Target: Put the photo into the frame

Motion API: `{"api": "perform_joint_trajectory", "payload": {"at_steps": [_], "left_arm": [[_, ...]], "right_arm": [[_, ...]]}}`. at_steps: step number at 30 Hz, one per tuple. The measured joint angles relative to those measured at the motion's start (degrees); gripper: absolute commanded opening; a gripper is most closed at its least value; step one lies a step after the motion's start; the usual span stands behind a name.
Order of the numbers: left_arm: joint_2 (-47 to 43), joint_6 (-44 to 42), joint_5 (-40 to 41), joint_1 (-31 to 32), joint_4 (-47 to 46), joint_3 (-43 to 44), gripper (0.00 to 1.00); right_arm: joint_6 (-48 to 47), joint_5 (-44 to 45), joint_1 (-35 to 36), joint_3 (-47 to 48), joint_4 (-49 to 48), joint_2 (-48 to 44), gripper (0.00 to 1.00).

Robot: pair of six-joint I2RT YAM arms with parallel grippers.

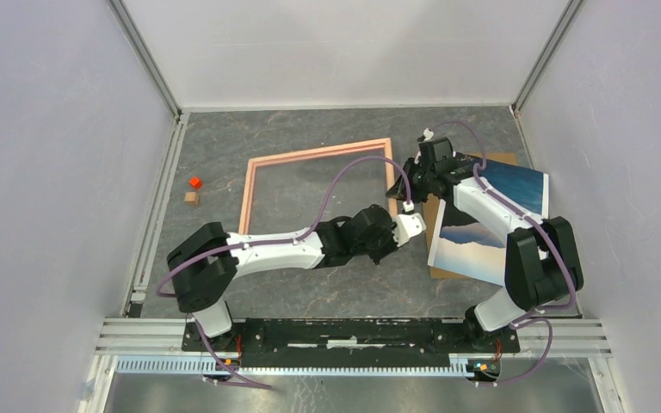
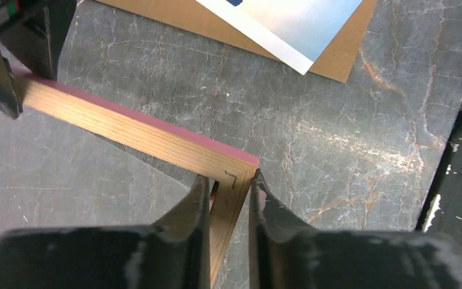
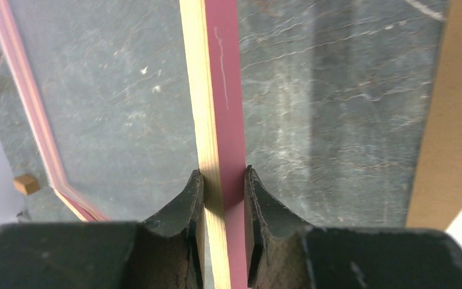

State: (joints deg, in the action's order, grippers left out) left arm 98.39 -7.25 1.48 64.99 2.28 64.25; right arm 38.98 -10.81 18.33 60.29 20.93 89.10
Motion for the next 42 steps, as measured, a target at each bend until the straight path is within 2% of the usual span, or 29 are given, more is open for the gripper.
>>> {"api": "perform_joint_trajectory", "payload": {"at_steps": [1, 3, 4, 6, 9, 11, 16, 21, 25, 32, 42], "left_arm": [[-0.7, -0.7, 0.2, 0.2, -0.8, -0.7, 0.03], [-3.0, -1.0, 0.4, 0.5, -2.5, -2.9, 0.02], [-3.7, -1.0, 0.6, 0.7, -2.9, -3.5, 0.02], [-6.4, -1.0, 1.3, 1.0, -5.0, -6.1, 0.02], [-10.9, -0.7, 2.1, 1.1, -6.7, -9.8, 0.02], [-13.4, -0.3, 2.9, 1.0, -7.3, -11.7, 0.02], [-18.5, 0.1, 2.7, 0.9, -8.5, -14.3, 0.02], [-22.8, 0.1, 1.4, 0.9, -9.4, -15.9, 0.02], [-25.2, 0.1, -0.7, 0.9, -10.0, -16.9, 0.02], [-32.1, -0.3, -6.0, 0.9, -10.4, -20.5, 0.02], [-41.2, -0.7, -12.1, 0.9, -10.1, -21.5, 0.02]], "right_arm": [[0.0, -0.8, 0.0, 0.0, -0.4, 0.0, 0.21], [-0.4, -2.3, 0.5, 0.0, -1.0, -0.2, 0.4], [-0.5, -3.2, 0.7, 0.0, -1.3, -0.5, 0.45], [-0.4, -4.6, 0.9, 0.0, -2.6, -1.9, 0.63], [-1.1, -6.6, -2.0, -0.2, -5.8, -5.4, 0.82], [-2.4, -8.9, -5.5, -0.7, -8.1, -7.6, 0.9], [-7.5, -14.5, -13.1, -4.2, -11.6, -10.8, 0.89], [-8.7, -22.7, -12.7, -8.0, -15.0, -8.9, 0.88], [-8.0, -29.2, -12.5, -11.8, -18.8, -6.9, 0.91], [-4.9, -33.4, -12.5, -15.9, -24.8, -8.5, 0.89], [4.0, -34.8, -10.8, -19.3, -29.0, -18.0, 0.79]]}}
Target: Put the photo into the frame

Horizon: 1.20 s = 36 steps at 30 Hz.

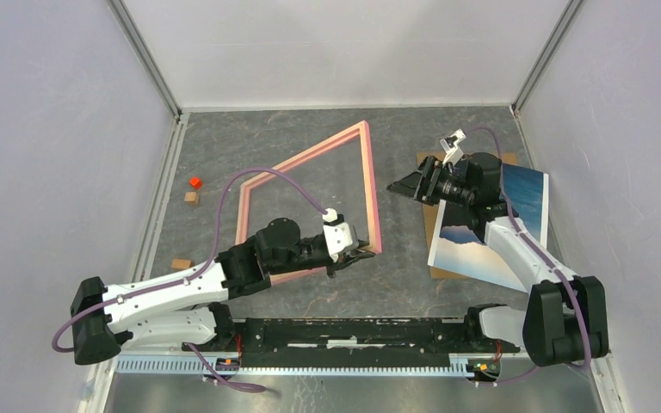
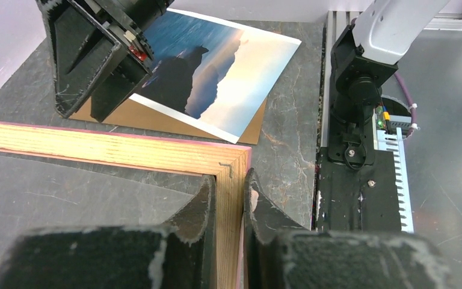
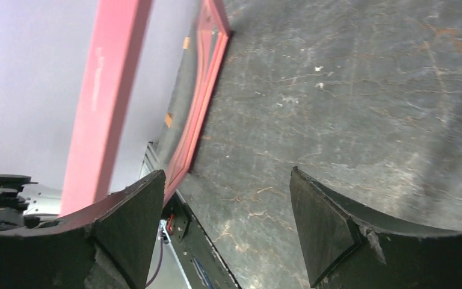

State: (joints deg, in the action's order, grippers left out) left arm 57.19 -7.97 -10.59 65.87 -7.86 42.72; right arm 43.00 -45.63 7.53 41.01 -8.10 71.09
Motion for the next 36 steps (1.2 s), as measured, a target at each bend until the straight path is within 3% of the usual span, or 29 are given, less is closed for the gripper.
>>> {"api": "perform_joint_trajectory", "payload": {"at_steps": [15, 24, 31, 35, 36], "left_arm": [[0.1, 0.0, -0.7, 0.0, 0.5, 0.0, 0.02], [0.5, -0.1, -0.6, 0.0, 0.6, 0.0, 0.02], [2.0, -0.3, -0.3, 0.0, 0.5, 0.0, 0.02], [3.5, -1.0, 0.0, 0.0, 0.5, 0.0, 0.02], [3.8, -1.1, 0.1, 0.0, 0.5, 0.0, 0.02]], "right_arm": [[7.9, 2.8, 11.0, 0.0, -5.8, 0.1, 0.67], [10.6, 9.0, 16.4, 0.0, -6.9, 3.8, 0.56], [16.2, 12.3, 18.6, -1.3, -12.8, 6.5, 0.34], [18.5, 14.2, 18.8, -2.6, -15.0, 6.8, 0.03], [18.8, 14.6, 18.8, -2.9, -15.5, 6.8, 0.0]]}}
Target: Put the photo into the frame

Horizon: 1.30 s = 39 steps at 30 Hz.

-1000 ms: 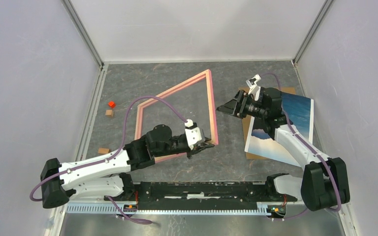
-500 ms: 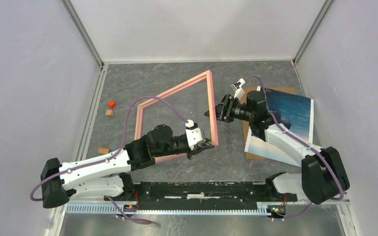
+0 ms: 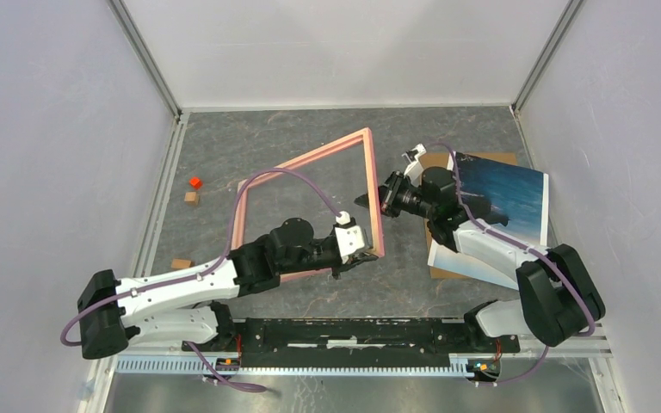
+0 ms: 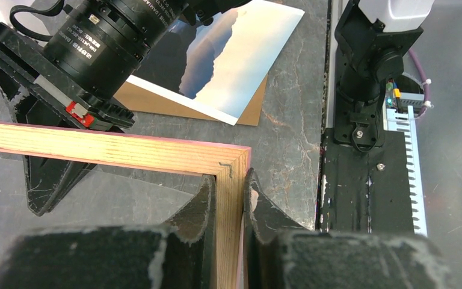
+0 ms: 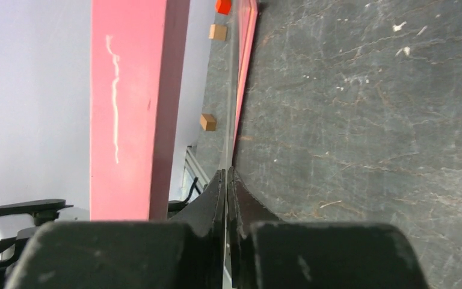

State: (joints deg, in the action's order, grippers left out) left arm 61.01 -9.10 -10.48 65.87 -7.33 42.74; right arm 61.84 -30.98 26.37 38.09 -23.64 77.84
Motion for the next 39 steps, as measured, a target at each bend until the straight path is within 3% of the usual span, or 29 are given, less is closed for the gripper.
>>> {"api": "perform_joint_trajectory", "payload": {"at_steps": [8, 16, 21, 33, 39], "left_arm": [[3.5, -1.1, 0.9, 0.2, -0.1, 0.0, 0.02], [3.5, -2.0, 3.5, 0.3, -4.6, -1.9, 0.02], [3.8, -1.9, 6.3, 0.2, -2.7, -3.9, 0.02], [12.5, -2.6, 10.5, 0.1, -3.3, -4.7, 0.02], [18.3, -3.5, 10.4, 0.1, -5.0, -4.2, 0.02]], "right_arm": [[1.9, 1.0, -1.9, -4.5, -4.2, 1.1, 0.0], [0.4, -6.3, -8.2, -8.0, -6.5, 1.6, 0.0], [-4.8, -8.2, -15.4, -8.0, -5.3, 1.6, 0.0], [-29.2, -8.0, -32.2, -2.7, 20.0, -0.8, 0.0], [-36.4, -4.7, -37.3, 0.6, 30.3, -4.8, 0.0]]}}
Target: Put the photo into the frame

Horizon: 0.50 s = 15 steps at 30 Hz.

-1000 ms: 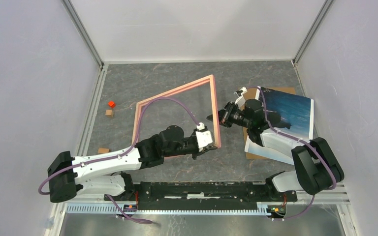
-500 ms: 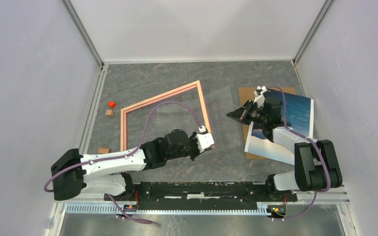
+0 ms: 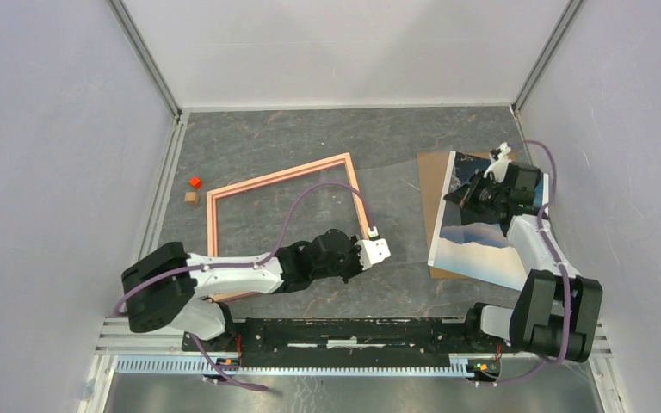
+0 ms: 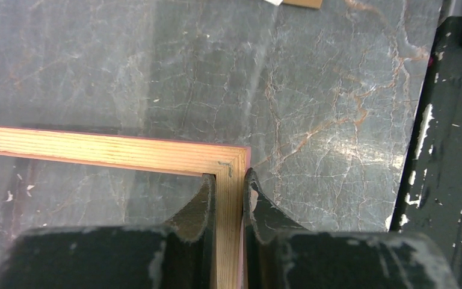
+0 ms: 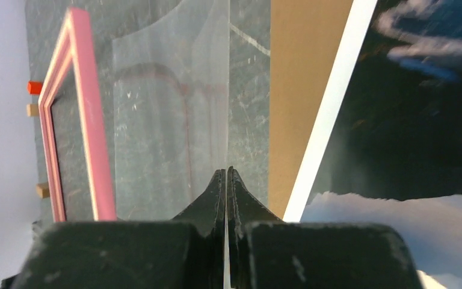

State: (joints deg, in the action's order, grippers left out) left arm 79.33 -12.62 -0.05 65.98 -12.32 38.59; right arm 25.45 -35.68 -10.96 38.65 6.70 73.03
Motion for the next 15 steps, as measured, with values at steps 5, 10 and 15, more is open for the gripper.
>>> {"api": "perform_joint_trajectory", "payload": {"at_steps": [5, 10, 15], "left_arm": [[6.2, -0.2, -1.0, 0.0, -0.7, 2.8, 0.04], [12.1, -0.3, -2.5, 0.0, -3.0, 6.6, 0.55], [14.0, 1.1, -3.0, 0.0, -6.3, 9.4, 0.89]], "right_arm": [[-5.4, 5.6, -1.1, 10.6, 9.7, -4.4, 0.0], [-11.2, 13.4, -1.1, 24.8, 17.3, -9.0, 0.0], [-15.3, 17.0, -1.1, 35.5, 20.4, -12.3, 0.0]]}}
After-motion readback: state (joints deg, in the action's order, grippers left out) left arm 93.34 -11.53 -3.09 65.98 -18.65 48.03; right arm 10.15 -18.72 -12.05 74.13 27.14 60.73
